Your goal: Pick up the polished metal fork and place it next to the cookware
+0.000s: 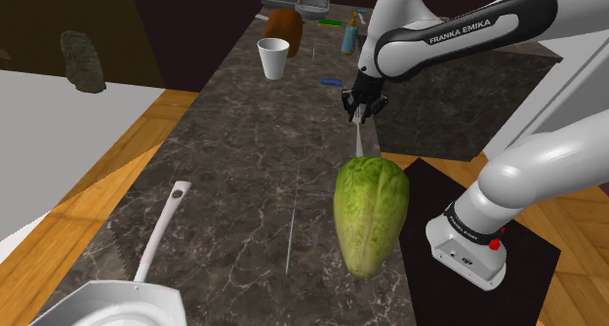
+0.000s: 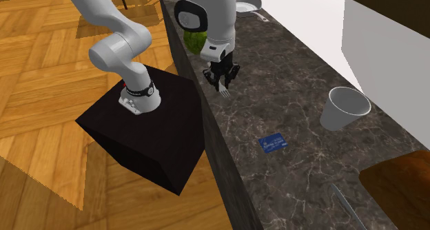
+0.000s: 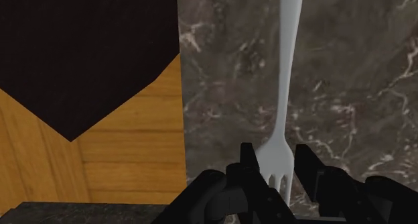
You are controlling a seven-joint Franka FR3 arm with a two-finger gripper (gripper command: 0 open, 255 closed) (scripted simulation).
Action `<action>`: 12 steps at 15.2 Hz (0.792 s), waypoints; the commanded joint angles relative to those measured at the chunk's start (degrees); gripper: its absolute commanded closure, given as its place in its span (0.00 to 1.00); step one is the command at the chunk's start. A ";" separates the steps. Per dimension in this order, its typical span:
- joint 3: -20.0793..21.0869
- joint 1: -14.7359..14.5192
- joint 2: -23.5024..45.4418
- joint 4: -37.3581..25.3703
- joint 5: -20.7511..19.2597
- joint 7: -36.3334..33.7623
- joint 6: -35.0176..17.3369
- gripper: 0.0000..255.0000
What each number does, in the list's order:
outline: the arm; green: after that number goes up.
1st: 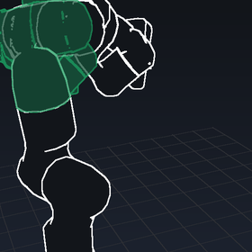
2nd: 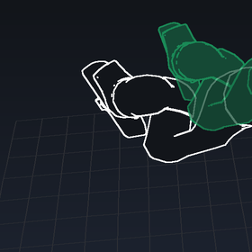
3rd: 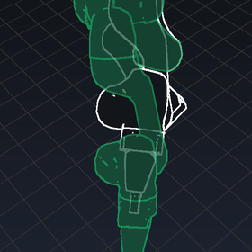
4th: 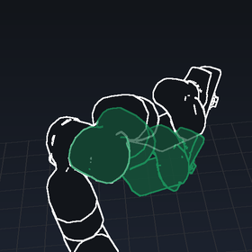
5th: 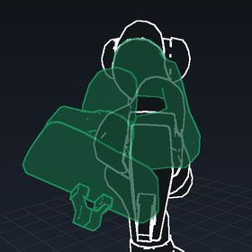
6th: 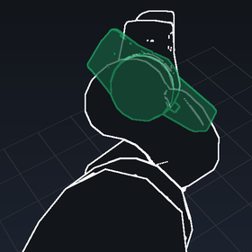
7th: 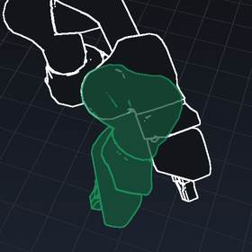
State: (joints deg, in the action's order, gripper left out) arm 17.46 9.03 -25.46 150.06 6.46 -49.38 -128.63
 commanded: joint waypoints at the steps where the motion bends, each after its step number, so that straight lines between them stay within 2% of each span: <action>1: -0.30 -0.01 -0.83 -0.89 0.01 0.23 1.75 1.00; 12: -1.55 -0.04 -4.35 -6.95 -0.17 0.75 11.30 1.00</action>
State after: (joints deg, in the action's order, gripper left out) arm 15.98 8.95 -29.76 143.80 6.35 -48.63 -118.10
